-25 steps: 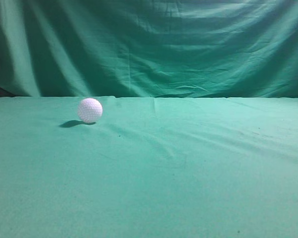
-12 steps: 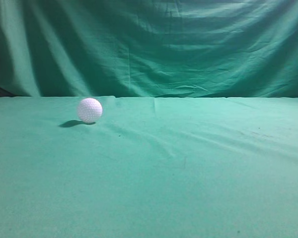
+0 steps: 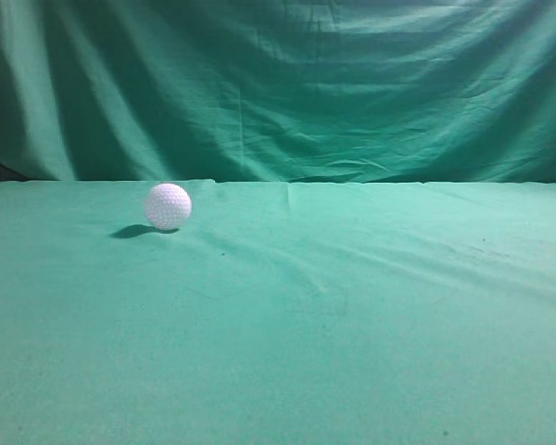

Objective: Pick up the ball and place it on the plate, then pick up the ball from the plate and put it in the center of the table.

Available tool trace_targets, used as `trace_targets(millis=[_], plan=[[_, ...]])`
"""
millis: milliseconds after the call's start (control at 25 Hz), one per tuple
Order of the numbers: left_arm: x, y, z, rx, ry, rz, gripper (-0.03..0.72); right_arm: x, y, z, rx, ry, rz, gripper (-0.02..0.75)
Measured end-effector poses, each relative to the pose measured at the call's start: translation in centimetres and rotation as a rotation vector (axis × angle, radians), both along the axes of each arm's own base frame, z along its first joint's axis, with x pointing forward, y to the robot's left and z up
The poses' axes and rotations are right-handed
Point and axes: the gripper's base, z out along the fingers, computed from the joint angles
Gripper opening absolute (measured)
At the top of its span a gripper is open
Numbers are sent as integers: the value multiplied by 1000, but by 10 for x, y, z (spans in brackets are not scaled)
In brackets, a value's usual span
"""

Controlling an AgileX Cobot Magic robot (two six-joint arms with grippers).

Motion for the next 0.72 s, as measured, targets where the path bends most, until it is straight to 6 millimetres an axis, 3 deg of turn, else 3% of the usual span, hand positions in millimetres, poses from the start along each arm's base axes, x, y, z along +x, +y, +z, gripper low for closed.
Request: trace_targets(millis=[120, 160, 600, 720], plan=[[0, 0, 0, 0, 0, 0, 0, 0, 0, 0, 4, -2, -1, 0], [0, 0, 0, 0, 0, 0, 0, 0, 0, 0, 4, -2, -1, 49], [0, -1, 0, -12, 1, -5, 0, 2, -2, 1, -20, -39, -14, 49], [0, -1, 0, -12, 1, -5, 0, 2, -8, 2, -10, -60, -98, 49]])
